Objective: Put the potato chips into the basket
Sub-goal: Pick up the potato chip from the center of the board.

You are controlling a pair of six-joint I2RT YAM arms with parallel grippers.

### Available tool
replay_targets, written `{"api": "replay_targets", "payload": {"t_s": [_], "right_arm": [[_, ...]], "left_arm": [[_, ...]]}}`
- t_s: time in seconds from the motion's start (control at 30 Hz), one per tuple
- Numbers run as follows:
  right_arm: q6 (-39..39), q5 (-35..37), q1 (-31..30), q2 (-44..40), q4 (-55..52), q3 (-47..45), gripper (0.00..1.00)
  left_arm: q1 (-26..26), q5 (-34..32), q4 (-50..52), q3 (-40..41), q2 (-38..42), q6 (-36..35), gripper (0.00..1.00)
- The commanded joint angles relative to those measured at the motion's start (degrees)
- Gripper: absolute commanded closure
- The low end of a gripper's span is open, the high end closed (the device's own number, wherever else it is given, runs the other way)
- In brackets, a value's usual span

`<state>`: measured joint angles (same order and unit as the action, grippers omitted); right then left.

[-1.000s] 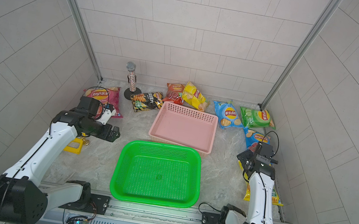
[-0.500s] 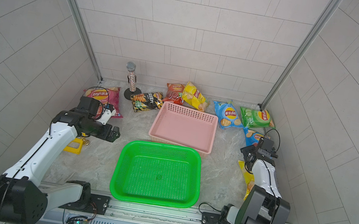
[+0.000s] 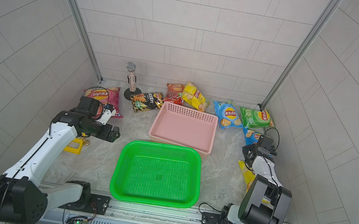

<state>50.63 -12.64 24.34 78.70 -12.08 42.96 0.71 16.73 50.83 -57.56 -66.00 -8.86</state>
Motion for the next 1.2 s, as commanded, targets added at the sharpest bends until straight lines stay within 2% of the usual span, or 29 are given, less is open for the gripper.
{"api": "replay_targets", "payload": {"t_s": [0.0,0.1,0.17,0.47,0.67,0.77,1.0,1.17], "right_arm": [[-1.61,1.65,0.14,-3.14,-1.25,0.94,0.92],[-3.06,2.58,0.17,-4.66,-4.02,2.21,0.95],[-3.75,2.29,0.11,-5.90,-5.87,3.28,1.00],[-8.22,5.68,-2.53,-15.07,-14.80,11.64,1.00],[-12.30,11.06,-10.89,-16.44,-23.05,21.27,1.00],[-12.14,11.50,-15.19,-17.51,-25.38,24.83,1.00],[-8.43,7.53,-24.39,-21.82,-25.84,28.03,1.00],[-5.38,4.28,-35.30,-23.79,-24.81,28.15,1.00]], "left_arm": [[-0.14,0.27,0.39,0.52,0.87,-0.19,0.00],[-0.12,0.38,0.39,0.47,0.84,-0.19,0.00],[-0.13,0.31,0.40,0.51,0.84,-0.20,0.00],[-0.17,0.66,0.40,0.48,0.89,-0.29,0.00],[-0.11,0.68,0.35,0.53,1.04,-0.37,0.00],[-0.18,0.59,0.39,0.59,1.13,-0.37,0.00],[-0.15,0.67,0.41,0.64,1.39,-0.37,0.00],[-0.13,0.71,0.41,0.61,1.27,-0.37,0.00]]}}
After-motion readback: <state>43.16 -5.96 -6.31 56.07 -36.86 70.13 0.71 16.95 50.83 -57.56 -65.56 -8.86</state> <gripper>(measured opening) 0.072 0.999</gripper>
